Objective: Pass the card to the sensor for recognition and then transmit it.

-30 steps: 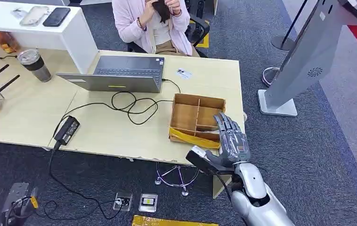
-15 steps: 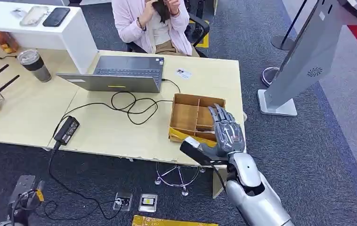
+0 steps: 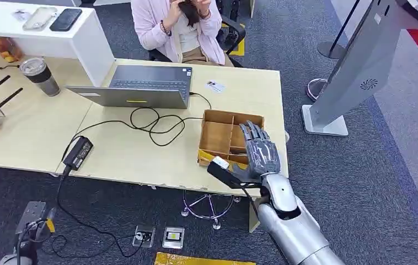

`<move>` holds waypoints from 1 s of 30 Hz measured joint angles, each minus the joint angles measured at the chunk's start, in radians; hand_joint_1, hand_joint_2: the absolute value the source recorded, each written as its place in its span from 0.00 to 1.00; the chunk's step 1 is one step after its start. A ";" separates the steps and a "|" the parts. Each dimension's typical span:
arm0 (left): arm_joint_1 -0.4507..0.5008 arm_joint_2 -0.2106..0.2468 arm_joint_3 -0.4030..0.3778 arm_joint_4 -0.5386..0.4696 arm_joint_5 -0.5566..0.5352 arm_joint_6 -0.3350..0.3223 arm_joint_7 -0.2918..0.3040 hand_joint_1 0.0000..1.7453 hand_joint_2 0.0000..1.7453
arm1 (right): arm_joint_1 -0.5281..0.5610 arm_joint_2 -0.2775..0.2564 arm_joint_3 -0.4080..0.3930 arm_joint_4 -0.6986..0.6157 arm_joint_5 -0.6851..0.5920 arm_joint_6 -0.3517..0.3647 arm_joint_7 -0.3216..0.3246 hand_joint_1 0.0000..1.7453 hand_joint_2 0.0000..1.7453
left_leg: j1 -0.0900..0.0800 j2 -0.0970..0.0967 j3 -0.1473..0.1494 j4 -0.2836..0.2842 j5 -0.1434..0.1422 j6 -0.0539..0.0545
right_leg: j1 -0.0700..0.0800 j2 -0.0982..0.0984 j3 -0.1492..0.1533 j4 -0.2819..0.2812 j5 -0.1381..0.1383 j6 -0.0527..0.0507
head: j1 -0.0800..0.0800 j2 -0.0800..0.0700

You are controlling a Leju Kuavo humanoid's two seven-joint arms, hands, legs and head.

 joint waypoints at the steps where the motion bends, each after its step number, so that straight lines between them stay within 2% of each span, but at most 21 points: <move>1: 0.000 0.000 -0.001 0.000 0.000 0.001 0.000 0.00 0.00 | 0.000 0.002 0.000 0.008 -0.001 -0.001 0.000 0.00 1.00 | 0.000 0.000 0.000 0.000 0.000 0.000 | 0.000 0.000 0.000 0.000 0.000 0.000 | 0.000 0.000; 11: -0.011 0.001 -0.016 0.003 0.012 0.009 0.000 0.00 0.00 | -0.022 0.030 -0.004 0.113 -0.010 -0.043 -0.027 0.00 1.00 | 0.000 0.000 0.000 0.000 0.000 0.000 | 0.000 0.000 0.000 0.000 0.000 0.000 | 0.000 0.000; 17: -0.015 0.005 -0.028 0.010 0.023 0.010 0.000 0.00 0.00 | -0.027 0.035 -0.010 0.137 -0.013 -0.068 -0.046 0.04 1.00 | 0.000 0.000 0.000 0.000 0.000 0.000 | 0.000 0.000 0.000 0.000 0.000 0.000 | 0.000 0.000; 18: -0.016 0.006 -0.029 0.012 0.025 0.010 0.000 0.00 0.00 | -0.028 0.036 -0.010 0.140 -0.015 -0.070 -0.052 0.08 1.00 | 0.000 0.000 0.000 0.000 0.000 0.000 | 0.000 0.000 0.000 0.000 0.000 0.000 | 0.000 0.000; 19: -0.016 0.006 -0.031 0.014 0.027 0.010 0.000 0.00 0.00 | -0.029 0.036 -0.010 0.142 -0.016 -0.072 -0.053 0.25 1.00 | 0.000 0.000 0.000 0.000 0.000 0.000 | 0.000 0.000 0.000 0.000 0.000 0.000 | 0.000 0.000; 20: -0.017 0.008 -0.034 0.015 0.028 0.010 0.000 0.00 0.00 | -0.029 0.037 -0.010 0.144 -0.017 -0.072 -0.054 0.19 1.00 | 0.000 0.000 0.000 0.000 0.000 0.000 | 0.000 0.000 0.000 0.000 0.000 0.000 | 0.000 0.000; 21: -0.017 0.009 -0.038 0.017 0.028 0.010 0.000 0.00 0.00 | -0.030 0.037 -0.011 0.147 -0.018 -0.074 -0.055 0.24 1.00 | 0.000 0.000 0.000 0.000 0.000 0.000 | 0.000 0.000 0.000 0.000 0.000 0.000 | 0.000 0.000; 23: -0.018 0.011 -0.044 0.020 0.029 0.010 0.000 0.00 0.00 | -0.030 0.037 -0.011 0.152 -0.018 -0.075 -0.056 0.27 1.00 | 0.000 0.000 0.000 0.000 0.000 0.000 | 0.000 0.000 0.000 0.000 0.000 0.000 | 0.000 0.000; 25: -0.018 0.011 -0.047 0.022 0.030 0.010 0.000 0.00 0.00 | -0.030 0.038 -0.011 0.156 -0.018 -0.079 -0.058 0.43 1.00 | 0.000 0.000 0.000 0.000 0.000 0.000 | 0.000 0.000 0.000 0.000 0.000 0.000 | 0.000 0.000; 26: -0.019 0.012 -0.049 0.024 0.030 0.010 0.000 0.00 0.00 | -0.031 0.038 -0.013 0.159 -0.019 -0.082 -0.060 0.42 1.00 | 0.000 0.000 0.000 0.000 0.000 0.000 | 0.000 0.000 0.000 0.000 0.000 0.000 | 0.000 0.000; 27: -0.020 0.012 -0.052 0.026 0.030 0.011 0.000 0.00 0.00 | -0.031 0.038 -0.016 0.161 -0.019 -0.083 -0.062 0.80 1.00 | 0.000 0.000 0.000 0.000 0.000 0.000 | 0.000 0.000 0.000 0.000 0.000 0.000 | 0.000 0.000; 29: -0.022 0.012 -0.054 0.030 0.030 0.012 0.000 0.00 0.00 | -0.033 0.038 -0.022 0.167 -0.019 -0.085 -0.063 0.44 1.00 | 0.000 0.000 0.000 0.000 0.000 0.000 | 0.000 0.000 0.000 0.000 0.000 0.000 | 0.000 0.000; 30: -0.022 0.012 -0.055 0.031 0.030 0.013 0.000 0.00 0.00 | -0.034 0.038 -0.024 0.169 -0.019 -0.085 -0.063 0.44 1.00 | 0.000 0.000 0.000 0.000 0.000 0.000 | 0.000 0.000 0.000 0.000 0.000 0.000 | 0.000 0.000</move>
